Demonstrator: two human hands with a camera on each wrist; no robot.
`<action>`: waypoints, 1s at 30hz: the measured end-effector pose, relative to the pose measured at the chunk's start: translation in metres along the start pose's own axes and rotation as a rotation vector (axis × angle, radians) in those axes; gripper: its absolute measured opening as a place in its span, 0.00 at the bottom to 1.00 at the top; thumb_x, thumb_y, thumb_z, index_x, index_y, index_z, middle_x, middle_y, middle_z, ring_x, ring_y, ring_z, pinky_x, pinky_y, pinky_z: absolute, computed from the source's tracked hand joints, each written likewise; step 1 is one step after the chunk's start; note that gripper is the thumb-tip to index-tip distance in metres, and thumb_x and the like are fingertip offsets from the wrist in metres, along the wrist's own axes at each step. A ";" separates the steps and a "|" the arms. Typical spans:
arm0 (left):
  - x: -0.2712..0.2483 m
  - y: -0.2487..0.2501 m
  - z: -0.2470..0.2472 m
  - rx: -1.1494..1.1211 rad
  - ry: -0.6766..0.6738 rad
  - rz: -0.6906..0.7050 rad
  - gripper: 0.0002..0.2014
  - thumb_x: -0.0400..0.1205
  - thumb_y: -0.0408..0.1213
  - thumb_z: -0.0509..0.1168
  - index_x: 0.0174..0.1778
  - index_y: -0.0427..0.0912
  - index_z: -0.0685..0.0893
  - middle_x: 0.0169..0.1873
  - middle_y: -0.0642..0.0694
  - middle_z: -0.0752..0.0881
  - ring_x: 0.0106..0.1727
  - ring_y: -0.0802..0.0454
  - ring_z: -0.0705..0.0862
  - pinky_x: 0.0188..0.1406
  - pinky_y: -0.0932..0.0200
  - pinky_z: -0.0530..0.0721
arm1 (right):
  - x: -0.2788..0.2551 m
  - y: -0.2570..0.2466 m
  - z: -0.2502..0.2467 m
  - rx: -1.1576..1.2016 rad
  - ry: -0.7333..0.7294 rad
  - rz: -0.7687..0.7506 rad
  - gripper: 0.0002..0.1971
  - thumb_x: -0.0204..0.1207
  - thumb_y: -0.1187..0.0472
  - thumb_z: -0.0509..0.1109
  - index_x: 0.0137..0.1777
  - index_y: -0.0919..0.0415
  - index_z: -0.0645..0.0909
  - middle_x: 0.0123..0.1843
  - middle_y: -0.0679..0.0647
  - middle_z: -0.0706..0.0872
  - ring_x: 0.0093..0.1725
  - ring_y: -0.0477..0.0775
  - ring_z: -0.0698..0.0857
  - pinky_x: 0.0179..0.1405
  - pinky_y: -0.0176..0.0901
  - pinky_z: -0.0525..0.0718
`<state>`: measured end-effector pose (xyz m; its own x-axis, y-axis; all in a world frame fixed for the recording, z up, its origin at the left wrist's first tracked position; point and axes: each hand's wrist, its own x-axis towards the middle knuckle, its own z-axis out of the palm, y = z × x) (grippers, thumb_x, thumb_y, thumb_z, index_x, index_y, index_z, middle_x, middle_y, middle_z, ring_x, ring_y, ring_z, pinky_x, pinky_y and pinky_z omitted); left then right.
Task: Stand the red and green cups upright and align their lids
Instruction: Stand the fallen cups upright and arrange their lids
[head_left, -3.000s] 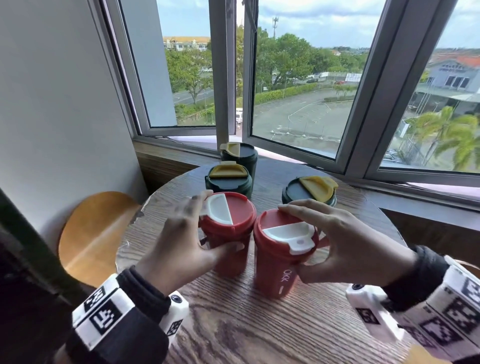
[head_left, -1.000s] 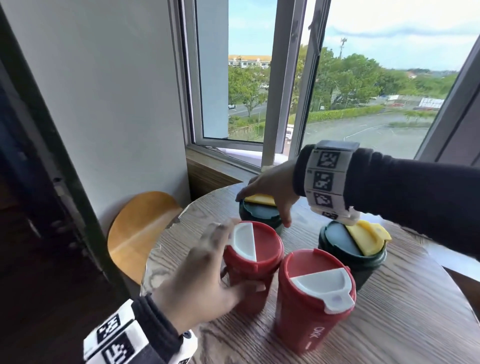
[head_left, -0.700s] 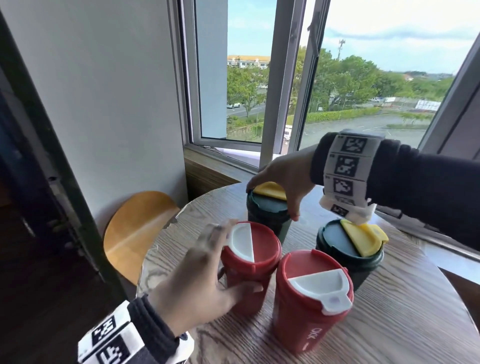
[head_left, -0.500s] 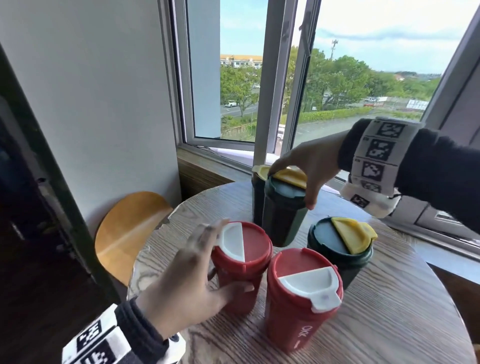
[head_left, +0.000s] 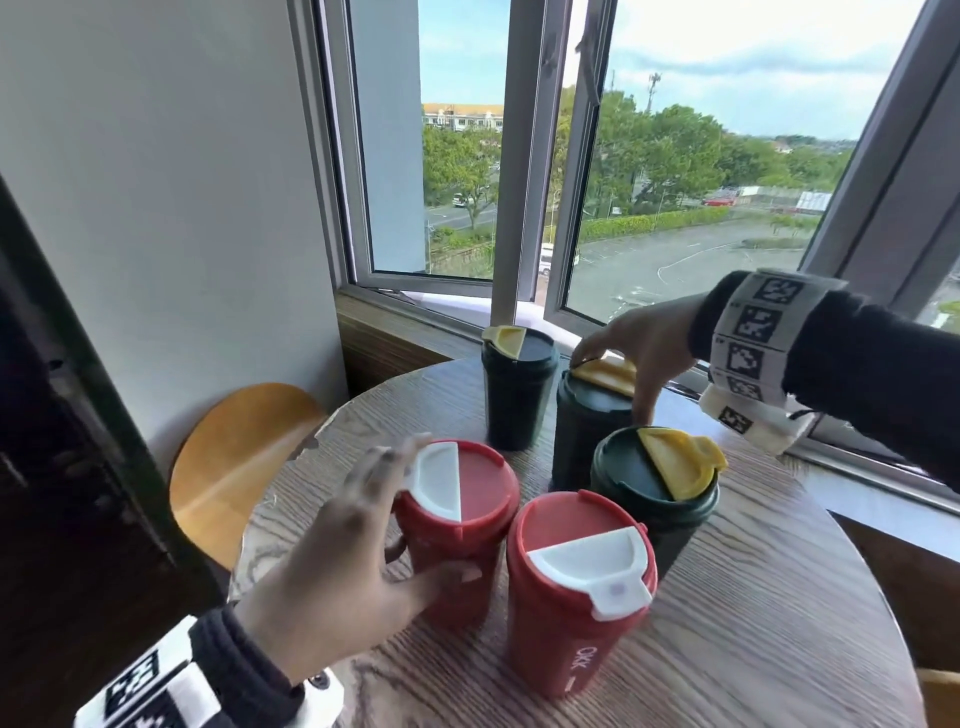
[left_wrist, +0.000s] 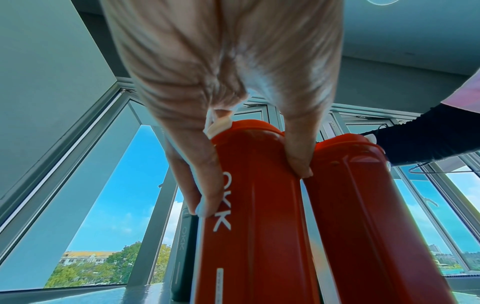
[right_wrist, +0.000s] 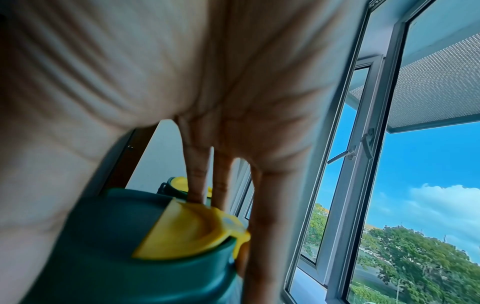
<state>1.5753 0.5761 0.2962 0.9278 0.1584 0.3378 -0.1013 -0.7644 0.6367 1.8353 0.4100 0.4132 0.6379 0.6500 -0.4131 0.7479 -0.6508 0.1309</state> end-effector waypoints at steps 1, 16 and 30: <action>0.000 0.000 0.000 -0.005 0.000 -0.002 0.51 0.59 0.64 0.72 0.77 0.56 0.61 0.61 0.69 0.70 0.63 0.70 0.74 0.58 0.60 0.85 | -0.002 -0.002 0.001 -0.007 0.004 0.002 0.47 0.57 0.54 0.84 0.76 0.41 0.64 0.70 0.45 0.73 0.59 0.51 0.81 0.58 0.46 0.82; -0.002 0.000 -0.002 0.002 -0.013 -0.005 0.52 0.59 0.69 0.70 0.78 0.56 0.59 0.61 0.68 0.70 0.60 0.67 0.76 0.58 0.61 0.85 | -0.005 0.001 0.000 0.242 -0.012 -0.004 0.44 0.58 0.63 0.84 0.73 0.45 0.69 0.73 0.51 0.73 0.47 0.50 0.86 0.36 0.33 0.80; -0.001 0.001 -0.002 0.006 -0.002 0.001 0.51 0.59 0.66 0.72 0.77 0.56 0.60 0.60 0.72 0.69 0.63 0.75 0.70 0.57 0.63 0.84 | -0.007 -0.007 0.000 0.236 -0.028 0.001 0.45 0.62 0.61 0.82 0.77 0.39 0.64 0.78 0.49 0.69 0.65 0.53 0.76 0.39 0.32 0.79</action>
<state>1.5737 0.5764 0.2974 0.9282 0.1564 0.3375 -0.1003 -0.7686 0.6318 1.8255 0.4095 0.4152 0.6310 0.6403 -0.4380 0.6812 -0.7275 -0.0820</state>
